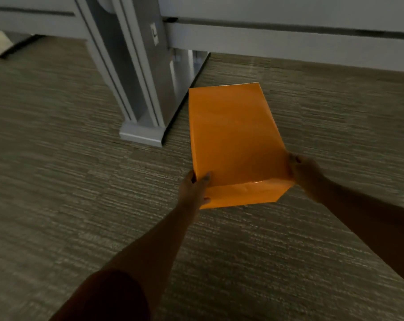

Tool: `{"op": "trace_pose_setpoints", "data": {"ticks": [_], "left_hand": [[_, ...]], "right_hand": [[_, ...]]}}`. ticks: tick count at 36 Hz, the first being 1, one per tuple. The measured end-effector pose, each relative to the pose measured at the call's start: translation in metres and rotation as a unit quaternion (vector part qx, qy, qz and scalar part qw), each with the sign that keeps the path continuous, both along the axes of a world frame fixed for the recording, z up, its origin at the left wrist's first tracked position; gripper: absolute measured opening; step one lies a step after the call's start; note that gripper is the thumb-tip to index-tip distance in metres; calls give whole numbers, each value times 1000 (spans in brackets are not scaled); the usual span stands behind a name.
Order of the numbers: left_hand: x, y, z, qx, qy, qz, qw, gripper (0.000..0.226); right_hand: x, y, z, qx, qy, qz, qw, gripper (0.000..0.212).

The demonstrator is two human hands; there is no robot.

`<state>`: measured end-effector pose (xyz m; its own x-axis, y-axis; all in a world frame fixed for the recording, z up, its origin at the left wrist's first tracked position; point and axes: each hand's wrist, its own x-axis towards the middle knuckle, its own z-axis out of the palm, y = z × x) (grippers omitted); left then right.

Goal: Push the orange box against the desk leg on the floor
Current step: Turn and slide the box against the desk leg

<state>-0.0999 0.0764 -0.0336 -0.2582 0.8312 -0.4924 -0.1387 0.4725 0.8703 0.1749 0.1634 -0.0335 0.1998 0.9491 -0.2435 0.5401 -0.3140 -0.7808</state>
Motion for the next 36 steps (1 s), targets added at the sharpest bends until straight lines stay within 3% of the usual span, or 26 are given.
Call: {"op": "trace_pose_setpoints", "data": {"ticks": [8, 20, 23, 26, 30, 34, 36], "left_hand": [[-47, -10, -1, -11, 15, 12, 1000, 54], [-72, -20, -15, -6, 62, 36, 997, 48], [-64, -21, -19, -3, 89, 78, 993, 44], [-47, -21, -23, -24, 115, 172, 978, 66], [-18, -27, -28, -25, 24, 272, 962, 93], [4, -31, -31, -7, -105, 286, 952, 102], [4, -30, -32, 3, -121, 281, 952, 100]], "right_hand": [[-43, -16, -11, -42, 88, -29, 995, 38], [-62, -29, -24, -65, 95, 22, 993, 32], [-62, -28, -28, -78, 106, 28, 991, 31], [-62, -24, -24, -87, 146, 4, 985, 29], [-65, -20, -18, -94, 162, -11, 982, 28], [-73, -21, -18, -119, 180, 21, 976, 26], [-77, -23, -17, -145, 190, 45, 970, 30]]}}
